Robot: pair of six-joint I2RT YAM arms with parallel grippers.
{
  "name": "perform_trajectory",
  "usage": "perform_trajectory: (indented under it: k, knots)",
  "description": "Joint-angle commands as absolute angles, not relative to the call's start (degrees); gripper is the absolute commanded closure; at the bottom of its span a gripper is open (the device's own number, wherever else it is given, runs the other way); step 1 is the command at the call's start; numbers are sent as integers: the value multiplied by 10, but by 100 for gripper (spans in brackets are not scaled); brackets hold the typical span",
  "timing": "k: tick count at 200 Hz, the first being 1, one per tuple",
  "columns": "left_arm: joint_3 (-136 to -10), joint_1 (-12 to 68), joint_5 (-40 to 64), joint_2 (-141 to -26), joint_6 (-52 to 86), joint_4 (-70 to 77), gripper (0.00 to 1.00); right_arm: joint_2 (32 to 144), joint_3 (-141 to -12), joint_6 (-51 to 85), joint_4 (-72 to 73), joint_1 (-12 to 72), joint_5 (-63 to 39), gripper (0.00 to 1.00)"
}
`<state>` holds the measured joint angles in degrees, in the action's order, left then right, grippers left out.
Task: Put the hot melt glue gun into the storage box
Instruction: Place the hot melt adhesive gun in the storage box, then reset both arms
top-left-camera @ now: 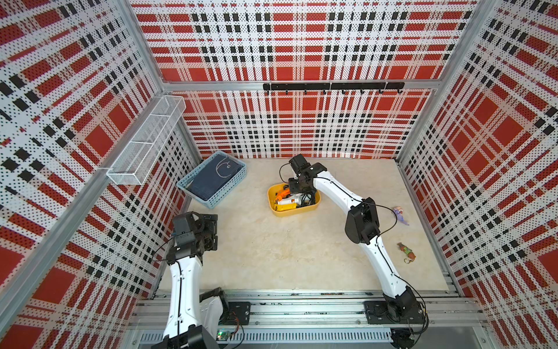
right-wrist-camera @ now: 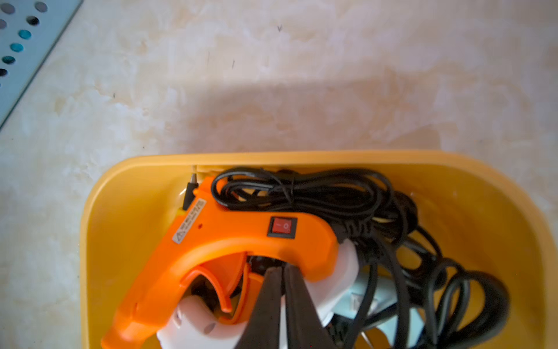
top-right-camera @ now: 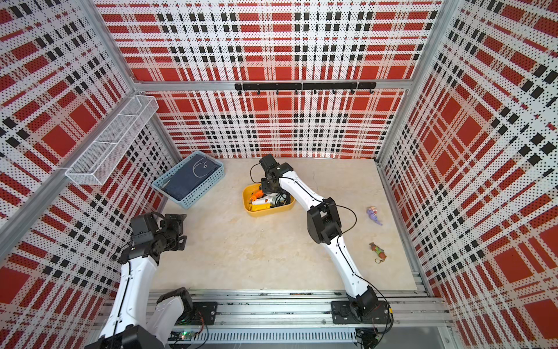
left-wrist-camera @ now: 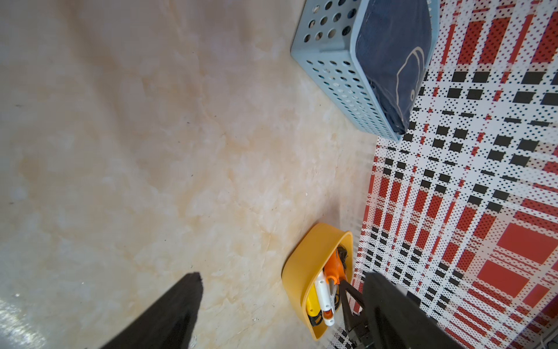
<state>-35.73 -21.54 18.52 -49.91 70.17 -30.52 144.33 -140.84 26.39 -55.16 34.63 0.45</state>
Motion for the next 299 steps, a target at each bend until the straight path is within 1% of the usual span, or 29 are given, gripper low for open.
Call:
perform_trajectory:
  k: [1, 5, 22, 28, 54, 72, 88, 95, 104, 111, 124, 134, 136, 141, 148, 157, 168, 182, 207, 228, 235, 242, 246, 252, 257, 275, 286, 299]
  knots:
    - [-378, -213, 176, -497, 693, -306, 10, 1421, -1402, 246, -535, 343, -8, 78]
    - [-378, -213, 176, -496, 693, -306, 10, 1410, -1389, 245, -524, 343, -16, 75]
    - [-379, -212, 176, -494, 694, -305, 9, 1348, -1315, 232, -483, 347, -59, 58]
    - [-379, -212, 176, -492, 694, -306, 10, 1330, -1299, 226, -478, 348, -70, 54]
    - [-392, -208, 167, -494, 681, -305, 9, 1246, -1239, 201, -462, 353, -97, 45]
    - [-420, -198, 126, -506, 638, -306, 9, 1156, -1152, 183, -406, 352, -58, 41]
    - [-455, -161, 30, -523, 572, -305, 8, 1060, -1022, 153, -303, 343, 4, 36]
    - [-470, -129, -44, -532, 536, -303, 8, 1013, -950, 140, -245, 332, 33, 34]
    - [-472, -65, -154, -547, 486, -276, 8, 959, -855, 130, -166, 311, 71, 30]
    - [-466, -13, -227, -559, 440, -234, 7, 924, -768, 121, -109, 288, 94, 27]
    - [-439, 50, -326, -581, 349, -145, 5, 862, -646, 116, -24, 234, 142, 23]
    - [-399, 82, -359, -591, 272, -51, 2, 821, -563, 115, 29, 195, 169, 19]
    - [-389, 87, -367, -592, 256, -31, 2, 813, -547, 113, 40, 187, 183, 16]
    - [-360, 99, -384, -591, 222, 17, 0, 792, -507, 108, 69, 168, 201, 14]
    - [-318, 109, -401, -588, 174, 95, 1, 767, -451, 100, 114, 146, 227, 10]
    - [-249, 117, -407, -581, 119, 206, 1, 738, -389, 92, 162, 124, 248, 6]
    - [-174, 115, -402, -572, 68, 333, 1, 719, -337, 85, 186, 104, 251, 6]
    - [-108, 98, -388, -574, 57, 440, 1, 713, -284, 91, 228, 85, 250, 5]
    - [-63, 35, -330, -602, 98, 494, 1, 741, -223, 97, 332, 73, 265, 4]
    - [-58, -35, -265, -635, 130, 548, 1, 800, -220, 82, 431, 58, 255, 3]
    - [-60, -46, -264, -651, 132, 567, 1, 829, -232, 73, 458, 53, 244, 3]
    - [-67, -50, -276, -666, 132, 577, 1, 862, -254, 59, 466, 51, 236, 2]
    - [-72, -53, -281, -675, 134, 578, 1, 883, -271, 64, 445, 44, 226, 0]
    - [-77, -55, -283, -687, 135, 587, 1, 898, -291, 60, 428, 41, 225, 0]
    - [-79, -55, -282, -697, 135, 598, 1, 895, -295, 63, 405, 43, 223, 0]
    - [-100, -39, -262, -735, 110, 621, 1, 874, -250, 67, 469, 33, 189, 0]
    - [-120, -30, -249, -760, 107, 619, 1, 872, -247, 70, 472, 25, 172, 0]
    - [-128, -4, -241, -800, 87, 666, 1, 871, -243, 66, 480, 25, 163, 0]
